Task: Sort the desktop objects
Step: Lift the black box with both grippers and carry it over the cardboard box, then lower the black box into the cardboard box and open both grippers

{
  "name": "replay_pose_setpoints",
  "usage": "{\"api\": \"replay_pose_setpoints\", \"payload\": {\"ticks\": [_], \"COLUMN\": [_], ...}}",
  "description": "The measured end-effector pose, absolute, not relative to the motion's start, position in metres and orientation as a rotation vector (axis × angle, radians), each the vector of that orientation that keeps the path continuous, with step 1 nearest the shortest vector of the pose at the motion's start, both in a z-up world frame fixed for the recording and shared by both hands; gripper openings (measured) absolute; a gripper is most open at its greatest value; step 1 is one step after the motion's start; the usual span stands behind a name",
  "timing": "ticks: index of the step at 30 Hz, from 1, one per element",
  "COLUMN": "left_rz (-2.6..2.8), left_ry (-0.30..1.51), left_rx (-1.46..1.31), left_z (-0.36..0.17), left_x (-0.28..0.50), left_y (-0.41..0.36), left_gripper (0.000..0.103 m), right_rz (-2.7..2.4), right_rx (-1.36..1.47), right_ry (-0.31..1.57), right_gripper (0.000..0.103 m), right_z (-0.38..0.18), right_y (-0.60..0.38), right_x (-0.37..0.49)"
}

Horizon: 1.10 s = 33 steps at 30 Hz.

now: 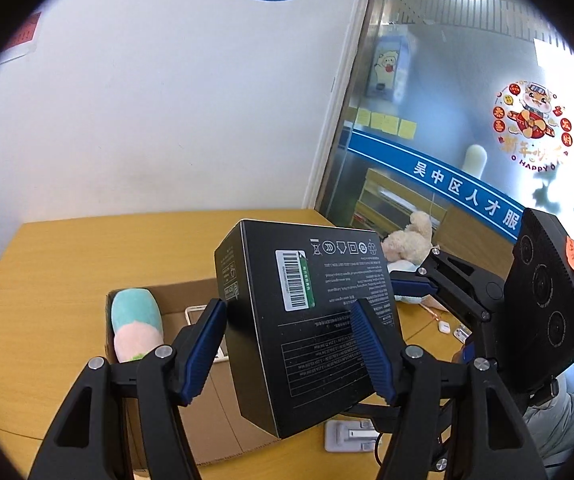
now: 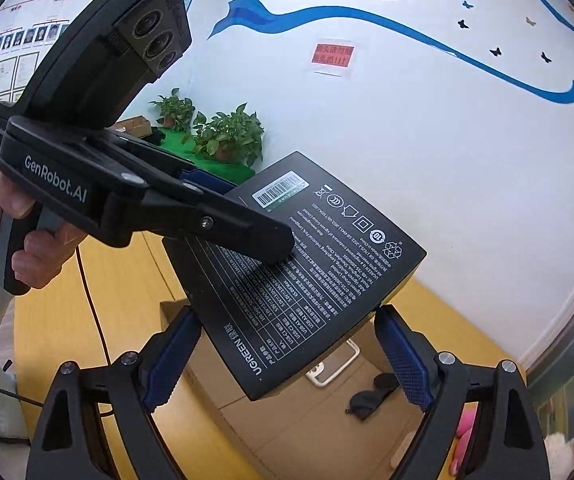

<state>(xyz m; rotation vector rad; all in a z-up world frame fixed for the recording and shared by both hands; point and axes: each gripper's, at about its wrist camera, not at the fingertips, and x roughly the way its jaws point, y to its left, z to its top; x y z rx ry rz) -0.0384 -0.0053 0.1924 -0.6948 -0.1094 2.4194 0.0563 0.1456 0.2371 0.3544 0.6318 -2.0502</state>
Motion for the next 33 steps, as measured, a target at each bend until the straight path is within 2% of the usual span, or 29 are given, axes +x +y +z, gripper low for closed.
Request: {"api": "replay_pose_setpoints", "payload": {"ticks": [7,14,23,33], "left_rz": [2.439,2.443,2.387,2.346], "left_ry": [-0.138,-0.181,-0.267,-0.227], "left_rx": [-0.741,-0.858,-1.111,-1.362], "left_z": [0.180,0.145,0.064,-0.003], "left_x": [-0.070,-0.107,-0.146,-0.155], "left_y": [-0.024,-0.054,-0.086,-0.090], "left_gripper": [0.064,0.064,0.064,0.064], "right_rz": [-2.000,-1.930,-1.817,-1.651], "right_rx": [0.398,0.477,0.686,0.968], "right_ry": [0.595,0.574,0.524,0.409], "right_gripper": [0.088,0.088,0.088,0.088], "right_z": [0.232,0.200,0.125,0.033], "right_y": [0.117,0.075,0.028,0.004], "right_x": [0.026,-0.011,-0.051,-0.067]}}
